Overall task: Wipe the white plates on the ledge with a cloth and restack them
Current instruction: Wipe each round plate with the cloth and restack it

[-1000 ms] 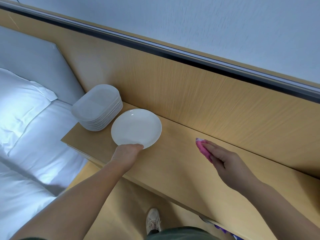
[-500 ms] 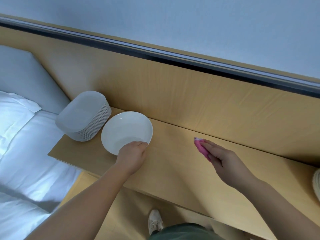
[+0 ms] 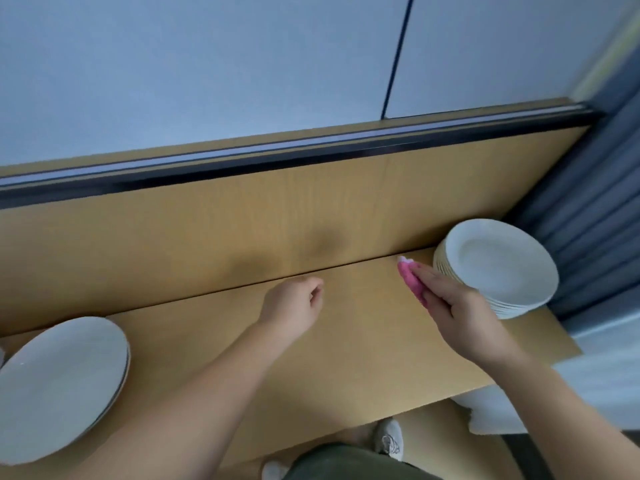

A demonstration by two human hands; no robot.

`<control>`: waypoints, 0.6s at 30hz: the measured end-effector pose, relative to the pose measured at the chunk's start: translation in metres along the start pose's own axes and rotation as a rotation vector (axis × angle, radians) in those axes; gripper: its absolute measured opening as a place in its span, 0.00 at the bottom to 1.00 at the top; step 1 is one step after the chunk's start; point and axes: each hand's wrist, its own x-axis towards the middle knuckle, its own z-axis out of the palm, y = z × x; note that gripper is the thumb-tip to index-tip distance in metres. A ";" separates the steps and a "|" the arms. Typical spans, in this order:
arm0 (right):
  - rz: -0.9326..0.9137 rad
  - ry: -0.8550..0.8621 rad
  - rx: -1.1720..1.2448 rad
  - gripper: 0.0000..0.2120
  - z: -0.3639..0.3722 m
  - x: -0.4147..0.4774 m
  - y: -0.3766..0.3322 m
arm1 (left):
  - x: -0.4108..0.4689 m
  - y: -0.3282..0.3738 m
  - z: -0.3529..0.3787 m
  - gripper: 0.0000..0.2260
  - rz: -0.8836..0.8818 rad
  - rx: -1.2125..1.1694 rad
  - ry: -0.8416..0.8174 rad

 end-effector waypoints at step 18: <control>0.124 0.068 0.090 0.23 -0.157 -0.007 0.130 | 0.124 0.205 0.138 0.13 -0.169 -0.336 -0.220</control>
